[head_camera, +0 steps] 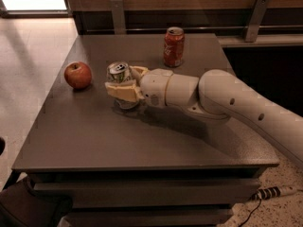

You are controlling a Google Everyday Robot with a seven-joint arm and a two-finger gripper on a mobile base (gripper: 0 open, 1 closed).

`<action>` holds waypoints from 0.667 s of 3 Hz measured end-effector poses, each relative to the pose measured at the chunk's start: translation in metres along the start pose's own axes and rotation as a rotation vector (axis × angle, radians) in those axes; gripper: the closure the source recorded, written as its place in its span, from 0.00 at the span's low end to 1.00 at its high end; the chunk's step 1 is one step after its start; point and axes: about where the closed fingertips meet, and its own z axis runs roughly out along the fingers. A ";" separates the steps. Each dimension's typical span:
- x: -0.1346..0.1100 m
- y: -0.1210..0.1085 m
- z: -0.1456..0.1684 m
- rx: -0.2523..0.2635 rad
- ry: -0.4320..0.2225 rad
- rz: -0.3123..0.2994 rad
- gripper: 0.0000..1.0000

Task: Place 7up can upright

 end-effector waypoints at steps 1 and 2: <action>-0.005 0.000 -0.001 0.000 0.000 0.000 0.85; -0.007 0.000 -0.001 0.000 0.000 0.000 0.62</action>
Offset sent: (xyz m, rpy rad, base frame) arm 0.0000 0.0001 0.0053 0.0000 0.0000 0.0001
